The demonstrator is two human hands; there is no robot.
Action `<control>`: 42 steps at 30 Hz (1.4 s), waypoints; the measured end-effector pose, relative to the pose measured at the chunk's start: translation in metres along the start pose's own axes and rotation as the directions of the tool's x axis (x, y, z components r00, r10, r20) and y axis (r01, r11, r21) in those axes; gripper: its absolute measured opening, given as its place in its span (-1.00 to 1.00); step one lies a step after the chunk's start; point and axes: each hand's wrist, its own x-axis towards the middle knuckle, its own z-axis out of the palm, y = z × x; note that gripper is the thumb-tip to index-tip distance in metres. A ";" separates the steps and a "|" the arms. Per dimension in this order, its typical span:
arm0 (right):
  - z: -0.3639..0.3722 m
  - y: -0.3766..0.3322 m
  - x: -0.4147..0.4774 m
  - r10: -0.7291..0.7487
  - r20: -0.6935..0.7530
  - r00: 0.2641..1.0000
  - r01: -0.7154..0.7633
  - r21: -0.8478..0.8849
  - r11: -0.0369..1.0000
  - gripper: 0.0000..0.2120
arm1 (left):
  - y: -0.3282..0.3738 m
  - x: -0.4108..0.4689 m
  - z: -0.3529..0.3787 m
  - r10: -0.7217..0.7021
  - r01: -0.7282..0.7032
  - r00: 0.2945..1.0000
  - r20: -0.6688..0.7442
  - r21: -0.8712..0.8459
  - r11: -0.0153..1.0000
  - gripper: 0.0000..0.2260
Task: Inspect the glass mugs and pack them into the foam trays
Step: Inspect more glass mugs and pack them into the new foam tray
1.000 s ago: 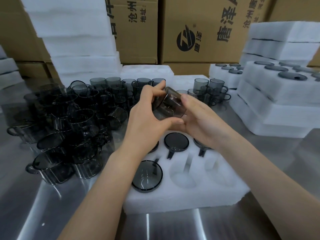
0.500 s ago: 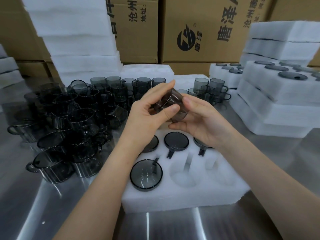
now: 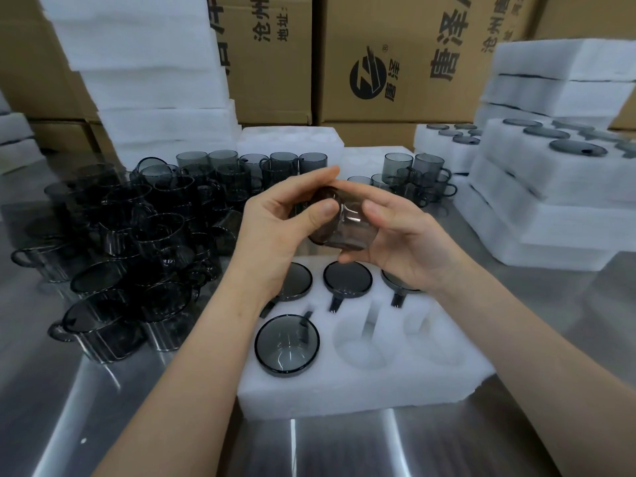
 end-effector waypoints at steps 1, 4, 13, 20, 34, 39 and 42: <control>0.000 0.000 0.000 -0.008 0.010 1.000 0.008 -0.002 1.000 -0.62 | 0.000 0.000 0.000 0.001 -0.001 1.000 -0.024 -0.004 1.000 -0.78; 0.002 0.002 0.000 -0.028 0.036 0.999 0.029 -0.019 0.999 -0.61 | 0.000 0.000 0.000 0.006 -0.010 0.996 -0.092 -0.039 0.999 -0.80; 0.005 -0.002 -0.001 -0.063 0.011 0.998 0.061 0.115 0.991 -0.39 | -0.003 0.001 -0.001 0.045 -0.043 0.999 0.002 -0.258 0.965 -0.69; 0.000 -0.005 -0.001 -0.057 0.015 0.998 0.053 0.184 0.982 -0.41 | 0.000 0.000 0.001 0.030 0.000 0.991 0.128 -0.231 0.973 -0.57; 0.014 -0.018 -0.010 0.032 -0.070 0.997 -0.049 -0.245 0.968 -0.57 | 0.007 -0.004 0.004 -0.074 0.055 0.983 -0.166 -0.118 0.992 -0.98; 0.043 -0.035 -0.032 -0.138 -0.284 0.949 -0.097 -0.677 0.729 -0.73 | 0.005 -0.003 -0.005 -0.175 0.149 0.925 -0.337 -0.102 0.983 -0.81; 0.060 -0.039 -0.054 -0.196 -0.254 0.947 -0.117 -0.842 0.527 -0.69 | 0.002 -0.002 -0.012 -0.187 0.211 0.894 -0.408 0.012 0.977 -0.74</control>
